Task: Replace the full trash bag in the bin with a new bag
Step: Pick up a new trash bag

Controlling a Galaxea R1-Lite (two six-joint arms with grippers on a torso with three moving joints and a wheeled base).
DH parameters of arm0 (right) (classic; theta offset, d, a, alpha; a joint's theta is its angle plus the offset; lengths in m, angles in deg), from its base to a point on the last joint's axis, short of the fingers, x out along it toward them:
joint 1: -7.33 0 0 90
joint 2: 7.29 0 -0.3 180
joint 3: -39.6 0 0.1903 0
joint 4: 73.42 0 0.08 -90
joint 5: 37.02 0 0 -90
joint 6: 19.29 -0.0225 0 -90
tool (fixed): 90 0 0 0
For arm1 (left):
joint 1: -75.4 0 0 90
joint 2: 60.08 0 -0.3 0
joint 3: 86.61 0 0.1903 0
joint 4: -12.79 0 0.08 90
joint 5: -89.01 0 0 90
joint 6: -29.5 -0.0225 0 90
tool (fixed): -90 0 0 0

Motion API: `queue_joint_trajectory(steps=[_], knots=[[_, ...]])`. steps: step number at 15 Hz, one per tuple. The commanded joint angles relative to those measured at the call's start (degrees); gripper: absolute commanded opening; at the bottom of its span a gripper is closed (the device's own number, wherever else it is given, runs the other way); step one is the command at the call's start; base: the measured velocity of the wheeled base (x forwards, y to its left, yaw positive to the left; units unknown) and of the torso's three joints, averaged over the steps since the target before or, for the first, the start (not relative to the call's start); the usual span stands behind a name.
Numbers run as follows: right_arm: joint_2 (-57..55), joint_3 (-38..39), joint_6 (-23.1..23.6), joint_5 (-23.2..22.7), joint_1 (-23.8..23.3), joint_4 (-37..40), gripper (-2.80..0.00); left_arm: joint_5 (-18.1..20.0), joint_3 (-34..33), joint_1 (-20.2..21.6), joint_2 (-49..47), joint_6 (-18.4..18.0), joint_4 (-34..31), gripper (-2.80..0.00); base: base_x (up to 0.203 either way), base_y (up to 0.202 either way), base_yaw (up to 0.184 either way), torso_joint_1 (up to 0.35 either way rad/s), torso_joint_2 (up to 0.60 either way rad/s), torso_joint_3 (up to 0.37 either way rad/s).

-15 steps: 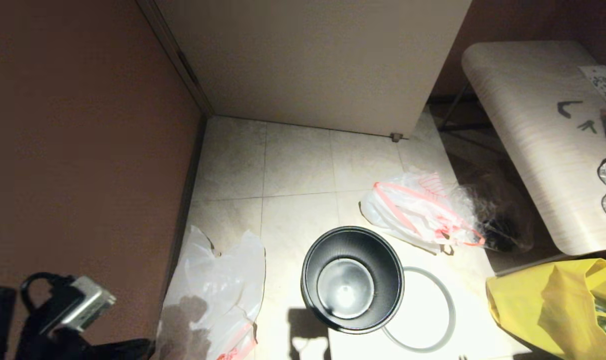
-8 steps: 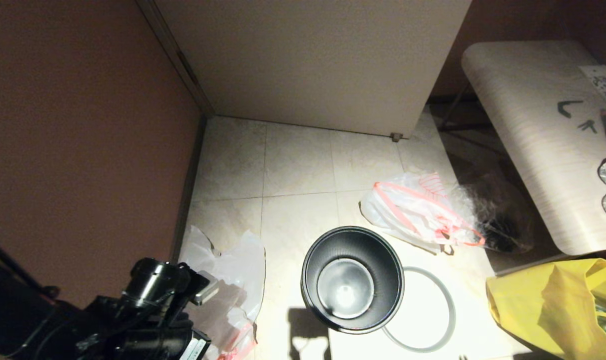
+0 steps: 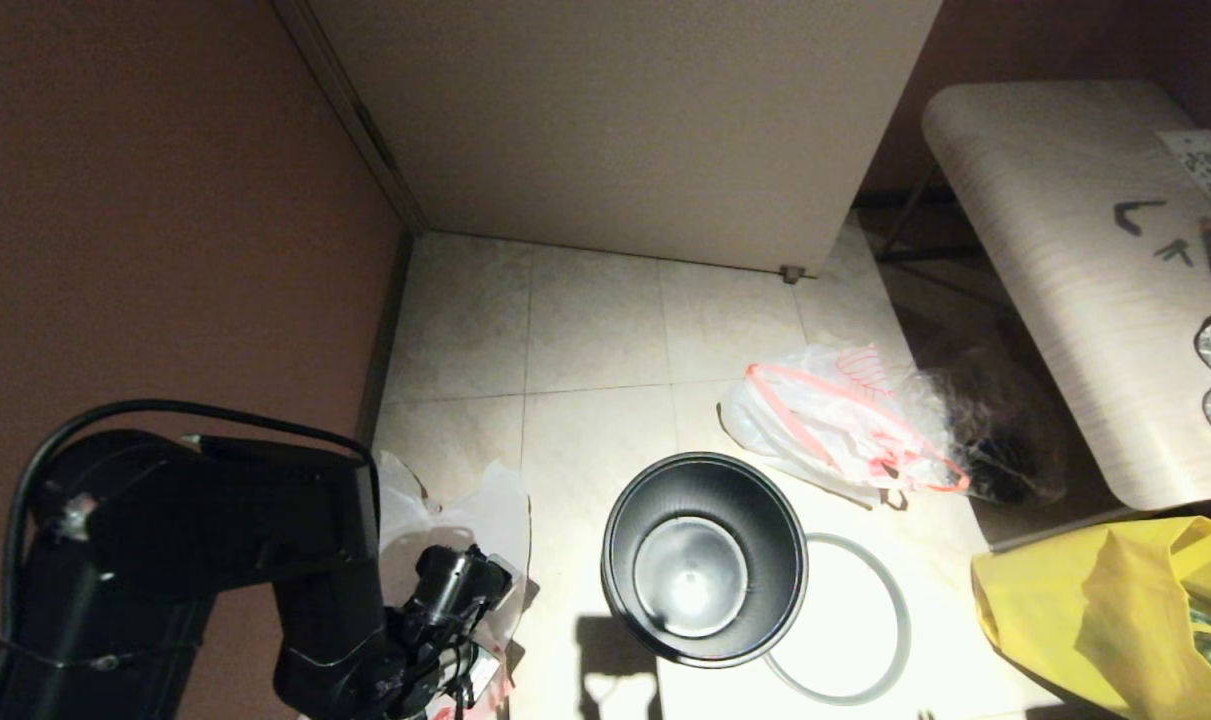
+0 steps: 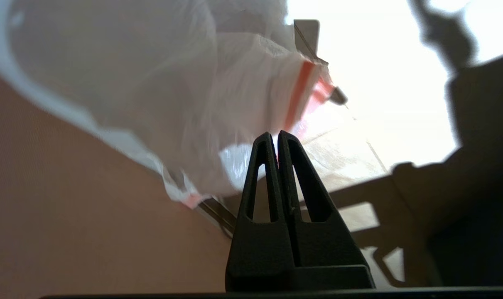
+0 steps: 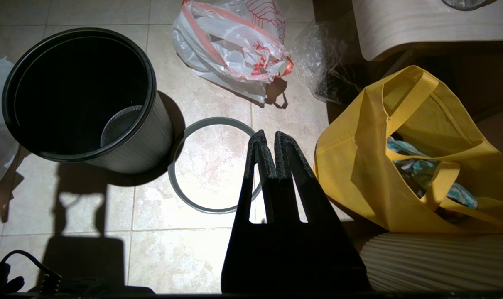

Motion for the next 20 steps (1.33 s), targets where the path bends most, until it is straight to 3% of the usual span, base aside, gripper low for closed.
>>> queue_joint_trajectory(steps=[1, 4, 7, 9, 11, 12, 13, 16, 20], knots=[[-0.1, 0.0, 0.04, -0.02, 0.0, -0.02, -2.8, -0.17, 3.9, 0.59, -5.03, -1.1, -1.13, -2.8, 0.0, 0.0, 0.0, 0.0, 0.0, 0.0], [-0.1, 0.0, 0.04, -0.02, 0.0, -0.02, -2.8, 0.08, 13.02, 0.94, -5.37, -1.74, -9.63, -2.8, 0.0, 0.0, 0.0, 0.0, 0.0, 0.0], [-0.1, 0.0, 0.04, -0.02, 0.0, -0.02, -2.8, 0.26, 24.02, 1.48, -6.32, -1.54, -22.77, -2.8, 0.0, 0.0, 0.0, 0.0, 0.0, 0.0], [-0.1, 0.0, 0.04, -0.02, 0.0, -0.02, -2.8, 1.55, 30.66, 1.4, -7.36, -0.62, -33.81, -2.8, 0.0, 0.0, 0.0, 0.0, 0.0, 0.0], [-0.1, 0.0, 0.04, -0.02, 0.0, -0.02, -2.8, 2.35, 37.32, 1.02, -8.57, 2.5, -48.91, -2.8, 0.0, 0.0, 0.0, 0.0, 0.0, 0.0], [-0.1, 0.0, 0.04, -0.02, 0.0, -0.02, -2.8, 2.61, 39.43, 0.89, -8.96, 4.17, -55.12, -1.64, 0.0, 0.0, 0.0, 0.0, 0.0, 0.0], [-0.1, 0.0, 0.04, -0.02, 0.0, -0.02, -2.8, 3.26, 40.45, 0.99, -9.24, 5.27, -57.57, 0.0, 0.0, 0.0, 0.0, 0.0, 0.0, 0.0], [-0.1, 0.0, 0.04, -0.02, 0.0, -0.02, -2.8, 4.8, 43.95, 1.13, -10.43, 5.92, -57.66, 0.0, 0.0, 0.0, 0.0, 0.0, 0.0, 0.0], [-0.1, 0.0, 0.04, -0.02, 0.0, -0.02, -2.8, 6.45, 55.75, 1.27, -15.73, 13.69, -61.01, 0.0, 0.0, 0.0, 0.0, 0.0, 0.0, 0.0]])
